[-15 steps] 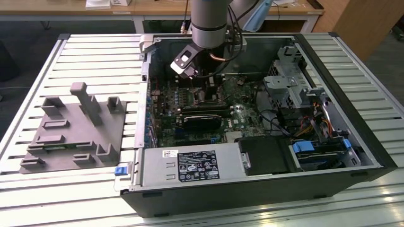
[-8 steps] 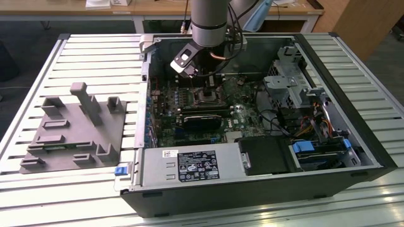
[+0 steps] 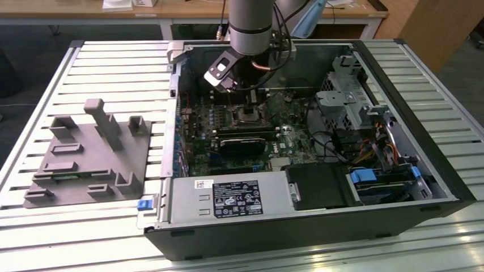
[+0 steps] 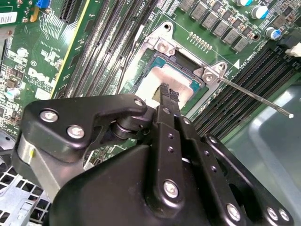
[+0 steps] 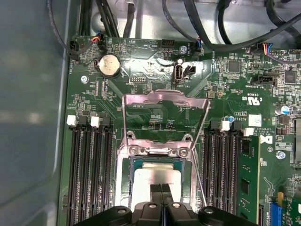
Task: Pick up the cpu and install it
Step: 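Place the cpu into insertion slot, then close the cpu cover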
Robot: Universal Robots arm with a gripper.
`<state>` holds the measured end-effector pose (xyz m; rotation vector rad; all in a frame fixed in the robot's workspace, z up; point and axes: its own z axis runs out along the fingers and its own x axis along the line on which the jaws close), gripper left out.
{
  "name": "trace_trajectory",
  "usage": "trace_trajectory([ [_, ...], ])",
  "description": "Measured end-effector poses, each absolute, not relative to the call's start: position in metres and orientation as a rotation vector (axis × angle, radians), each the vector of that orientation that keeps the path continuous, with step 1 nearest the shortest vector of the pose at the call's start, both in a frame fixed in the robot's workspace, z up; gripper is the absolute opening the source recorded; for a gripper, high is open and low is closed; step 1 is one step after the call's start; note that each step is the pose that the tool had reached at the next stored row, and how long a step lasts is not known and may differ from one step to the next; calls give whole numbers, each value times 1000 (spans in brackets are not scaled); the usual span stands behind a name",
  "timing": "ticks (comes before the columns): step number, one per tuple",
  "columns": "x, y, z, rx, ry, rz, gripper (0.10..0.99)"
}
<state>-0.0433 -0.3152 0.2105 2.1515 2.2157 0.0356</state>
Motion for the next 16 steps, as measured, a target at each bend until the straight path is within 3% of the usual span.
trace_trajectory([
  [16,-43,-315,227,2149,2214,31,106],
])
